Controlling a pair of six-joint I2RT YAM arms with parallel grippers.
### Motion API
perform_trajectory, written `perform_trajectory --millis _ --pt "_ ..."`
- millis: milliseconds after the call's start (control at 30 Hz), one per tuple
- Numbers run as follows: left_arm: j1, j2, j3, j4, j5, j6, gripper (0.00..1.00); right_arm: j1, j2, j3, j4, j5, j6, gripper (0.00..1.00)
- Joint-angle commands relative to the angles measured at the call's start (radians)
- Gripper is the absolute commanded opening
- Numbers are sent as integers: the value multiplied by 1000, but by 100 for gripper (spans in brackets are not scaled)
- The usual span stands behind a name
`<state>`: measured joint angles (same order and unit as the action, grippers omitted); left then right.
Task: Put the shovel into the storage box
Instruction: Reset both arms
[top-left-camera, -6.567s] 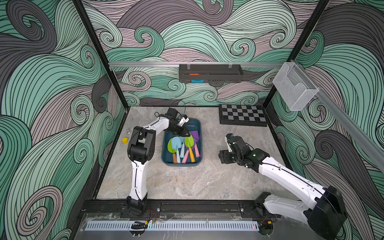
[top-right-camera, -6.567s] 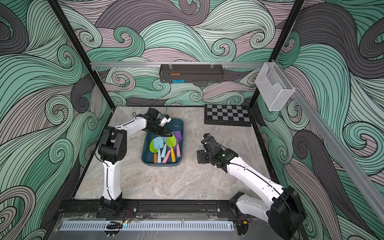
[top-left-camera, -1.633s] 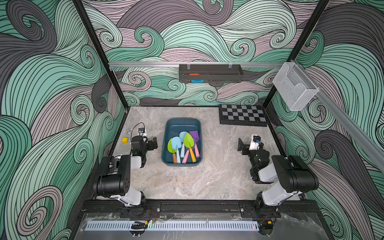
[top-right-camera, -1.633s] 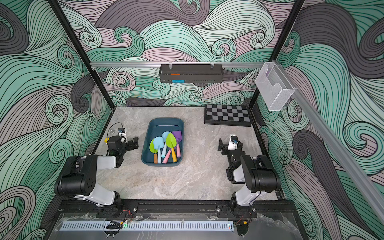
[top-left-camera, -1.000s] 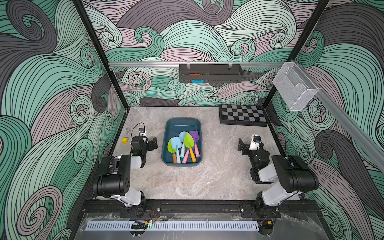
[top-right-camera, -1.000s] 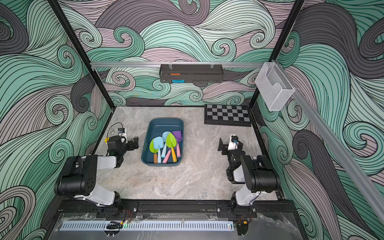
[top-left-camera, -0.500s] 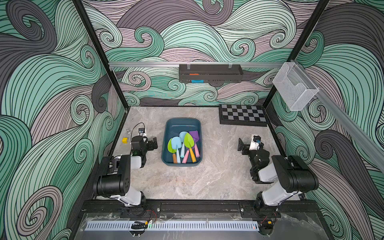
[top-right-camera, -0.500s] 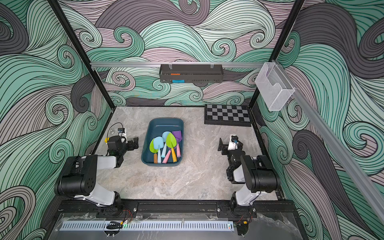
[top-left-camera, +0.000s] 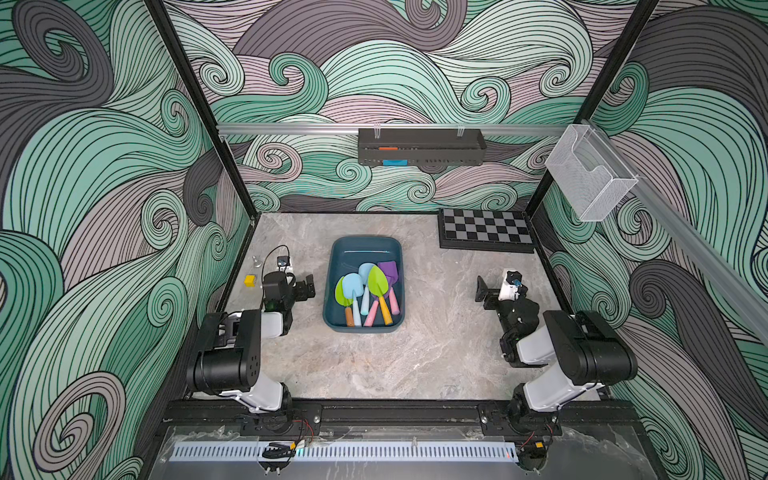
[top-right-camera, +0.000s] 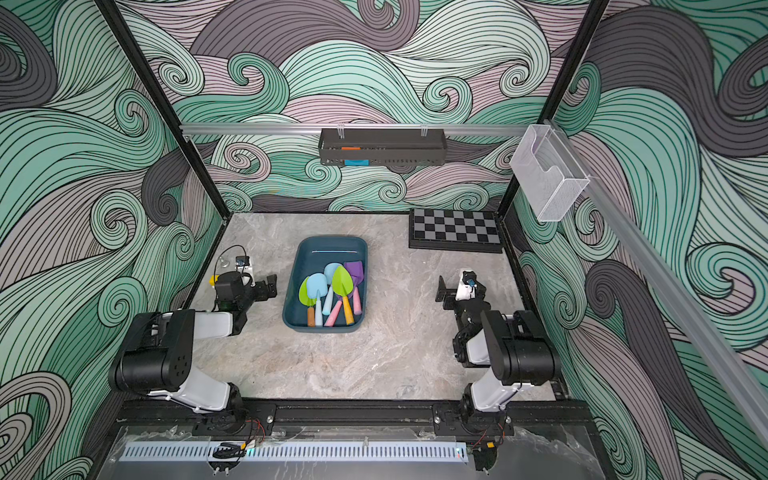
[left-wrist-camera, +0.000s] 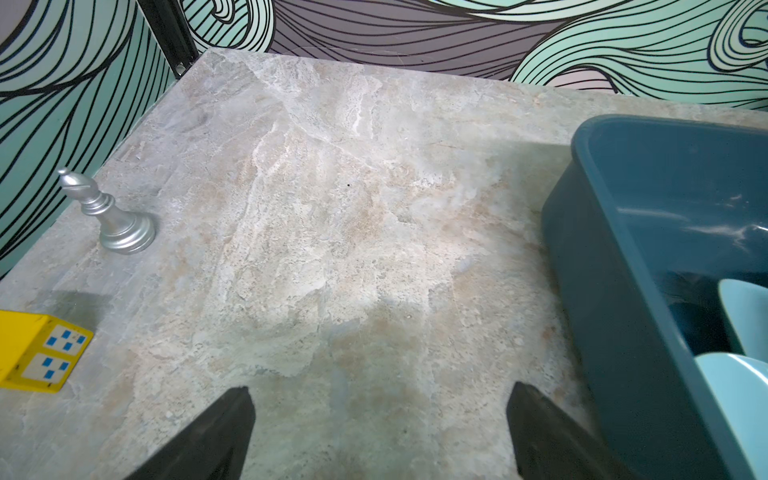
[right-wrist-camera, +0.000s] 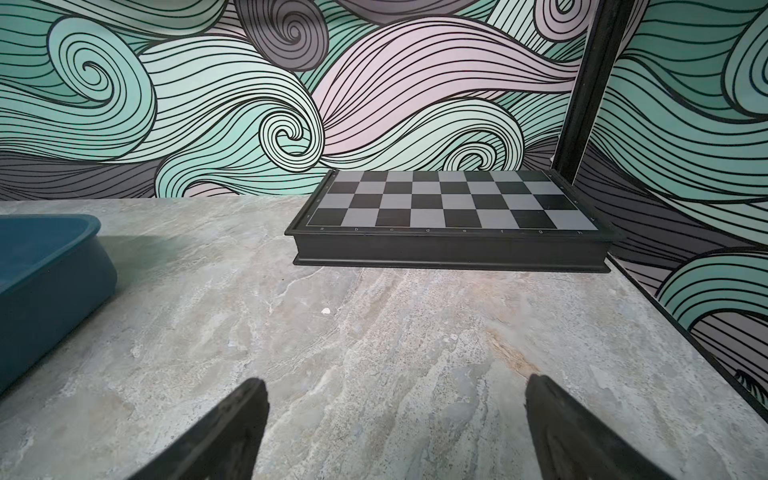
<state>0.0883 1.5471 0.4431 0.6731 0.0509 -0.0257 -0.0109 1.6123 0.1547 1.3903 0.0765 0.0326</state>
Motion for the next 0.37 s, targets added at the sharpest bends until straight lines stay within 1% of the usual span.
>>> perform_trajectory --millis 0,333 --pt "-11 -19 23 3 -16 18 99 -3 3 -1 29 8 6 99" --pt "2 -18 32 -12 -6 2 99 -3 6 1 29 8 6 99"
